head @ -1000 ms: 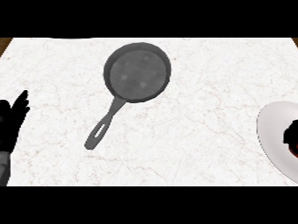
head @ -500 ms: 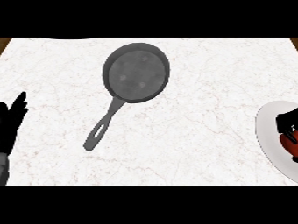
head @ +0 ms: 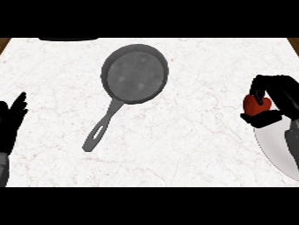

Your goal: Pick the bell pepper from the plate and place it in the pan

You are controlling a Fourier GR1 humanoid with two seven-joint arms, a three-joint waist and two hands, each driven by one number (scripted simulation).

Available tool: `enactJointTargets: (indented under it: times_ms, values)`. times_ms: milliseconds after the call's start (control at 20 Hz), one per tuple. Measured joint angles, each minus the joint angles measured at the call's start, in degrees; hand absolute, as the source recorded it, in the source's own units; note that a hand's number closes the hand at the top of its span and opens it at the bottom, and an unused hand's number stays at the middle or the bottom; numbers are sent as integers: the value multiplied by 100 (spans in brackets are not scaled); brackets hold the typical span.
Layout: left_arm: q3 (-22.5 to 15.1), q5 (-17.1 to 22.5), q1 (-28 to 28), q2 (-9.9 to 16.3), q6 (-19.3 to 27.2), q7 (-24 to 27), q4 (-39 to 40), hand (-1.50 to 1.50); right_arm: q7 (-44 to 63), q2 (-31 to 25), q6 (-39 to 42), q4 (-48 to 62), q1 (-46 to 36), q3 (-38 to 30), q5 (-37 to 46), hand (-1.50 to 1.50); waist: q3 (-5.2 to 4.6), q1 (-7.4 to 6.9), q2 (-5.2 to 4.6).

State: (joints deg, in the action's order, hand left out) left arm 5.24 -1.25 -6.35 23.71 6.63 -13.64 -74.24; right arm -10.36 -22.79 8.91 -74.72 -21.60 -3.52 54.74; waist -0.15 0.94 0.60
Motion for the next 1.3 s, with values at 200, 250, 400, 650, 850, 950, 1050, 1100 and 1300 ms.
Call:
enactJointTargets:
  times_ms: [200, 250, 400, 650, 850, 950, 1050, 1100, 1300]
  values:
    - [6, -27, -46, -7, -24, -30, -3, 0, 661, 545, -37, -896, -221, 106, -58, 150, 5, -29, -15]
    - [14, -26, -94, -6, -28, -85, -15, 0, 870, 708, 0, -1080, -300, 201, -28, 150, 6, -40, -19]
    - [47, -53, -48, -14, -70, -18, -47, 0, 1392, 1011, 189, -1376, -615, 318, -9, 150, 8, -80, -34]
    - [12, -124, -87, -99, -108, -90, -162, 0, 1998, 1608, 99, -1104, -1245, 440, 56, 150, 11, -132, -53]
    - [20, -127, -119, -136, -172, -61, -128, 0, 2373, 2020, -310, -207, -2041, 425, -31, 150, 13, -198, -77]
    - [1, -202, -217, -195, -110, -40, -28, 0, 2319, 2119, -631, 347, -2317, 350, -197, 150, 12, -211, -88]
    - [17, -213, -254, -203, -145, 23, 60, 0, 2395, 2179, -919, 892, -2650, 394, -375, 150, 13, -235, -95]
    - [-4, -216, -221, -225, -151, -30, -15, 0, 2377, 2201, -1023, 1208, -2844, 335, -439, 150, 14, -253, -98]
    - [-37, -248, -244, -251, -196, -33, -54, 0, 2195, 2249, -1599, 2550, -3476, 166, -677, 150, 14, -342, -130]
